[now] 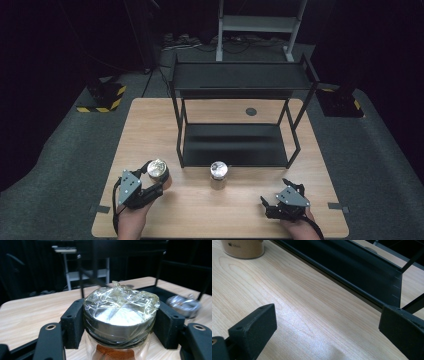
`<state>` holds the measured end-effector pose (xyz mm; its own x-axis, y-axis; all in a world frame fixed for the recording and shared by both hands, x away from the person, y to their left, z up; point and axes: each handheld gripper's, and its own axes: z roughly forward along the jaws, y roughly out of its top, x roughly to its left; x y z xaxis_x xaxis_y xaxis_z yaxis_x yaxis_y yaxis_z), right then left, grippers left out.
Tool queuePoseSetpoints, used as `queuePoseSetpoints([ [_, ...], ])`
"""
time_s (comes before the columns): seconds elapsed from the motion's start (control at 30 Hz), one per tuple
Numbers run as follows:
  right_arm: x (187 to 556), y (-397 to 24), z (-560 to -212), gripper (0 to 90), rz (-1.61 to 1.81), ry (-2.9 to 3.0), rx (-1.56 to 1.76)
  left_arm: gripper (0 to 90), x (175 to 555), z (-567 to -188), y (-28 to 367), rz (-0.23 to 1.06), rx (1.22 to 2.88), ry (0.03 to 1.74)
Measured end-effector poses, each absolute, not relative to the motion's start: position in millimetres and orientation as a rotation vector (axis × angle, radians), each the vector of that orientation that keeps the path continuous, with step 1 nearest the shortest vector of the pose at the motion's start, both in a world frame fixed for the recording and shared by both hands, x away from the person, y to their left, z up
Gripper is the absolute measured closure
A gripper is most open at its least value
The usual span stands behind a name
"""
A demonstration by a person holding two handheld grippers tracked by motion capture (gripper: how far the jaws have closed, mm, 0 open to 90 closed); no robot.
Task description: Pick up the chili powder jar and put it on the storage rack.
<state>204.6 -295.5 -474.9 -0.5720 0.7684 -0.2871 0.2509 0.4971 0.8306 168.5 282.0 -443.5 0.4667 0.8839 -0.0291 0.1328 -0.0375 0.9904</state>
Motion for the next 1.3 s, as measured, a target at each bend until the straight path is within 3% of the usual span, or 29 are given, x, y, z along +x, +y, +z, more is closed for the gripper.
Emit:
queuePoseSetpoints([
  [0.7, 205, -298, -475, 0.5, 1.026, 2.080, 0.839, 34.2, 200, -405, 243, 0.732, 1.473, 0.829],
  [1.3, 205, -299, -475, 0.5, 1.028, 2.078, 0.839, 34.2, 220, -378, 235, 0.745, 1.439, 0.810],
])
